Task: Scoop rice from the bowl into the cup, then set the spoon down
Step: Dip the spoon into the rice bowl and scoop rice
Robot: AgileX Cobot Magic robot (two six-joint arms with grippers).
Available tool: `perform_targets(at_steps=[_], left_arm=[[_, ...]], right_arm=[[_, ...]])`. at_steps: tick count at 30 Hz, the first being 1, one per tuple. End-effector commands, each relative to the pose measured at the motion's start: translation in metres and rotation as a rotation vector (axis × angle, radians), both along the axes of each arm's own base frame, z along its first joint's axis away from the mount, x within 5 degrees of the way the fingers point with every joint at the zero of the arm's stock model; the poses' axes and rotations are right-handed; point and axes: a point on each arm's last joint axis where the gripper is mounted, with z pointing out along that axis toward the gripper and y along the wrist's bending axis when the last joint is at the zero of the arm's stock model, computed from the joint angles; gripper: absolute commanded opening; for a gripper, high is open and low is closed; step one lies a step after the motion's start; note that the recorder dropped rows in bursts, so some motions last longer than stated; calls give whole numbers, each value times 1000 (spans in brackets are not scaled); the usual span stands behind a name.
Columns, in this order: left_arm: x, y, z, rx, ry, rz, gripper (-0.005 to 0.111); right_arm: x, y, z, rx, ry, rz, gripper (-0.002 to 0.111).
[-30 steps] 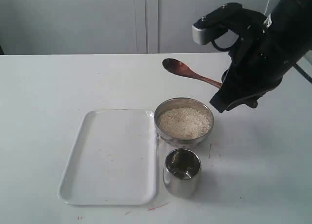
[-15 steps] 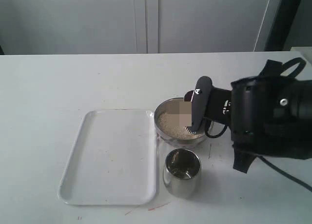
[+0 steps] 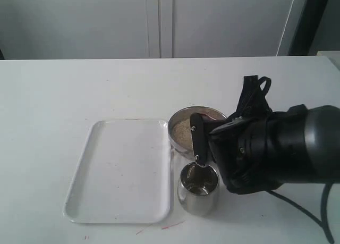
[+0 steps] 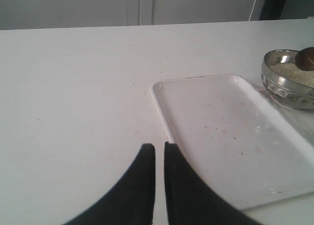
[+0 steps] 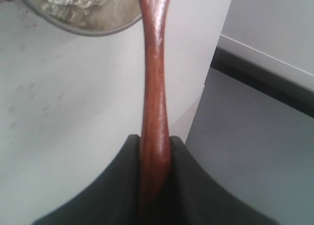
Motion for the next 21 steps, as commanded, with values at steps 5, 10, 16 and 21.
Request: perform_targets(at_steps=[5, 10, 16, 21], left_arm=[[0, 0, 3, -8, -9, -7, 14], [0, 0, 3, -8, -9, -7, 14], [0, 0, 3, -8, -9, -7, 14], [0, 0, 3, -8, -9, -7, 14]], right_arm=[[12, -7, -7, -11, -58, -40, 0], [21, -12, -7, 2, -49, -67, 0], [23, -7, -7, 40, -31, -46, 0], [26, -13, -8, 55, -21, -69, 0]])
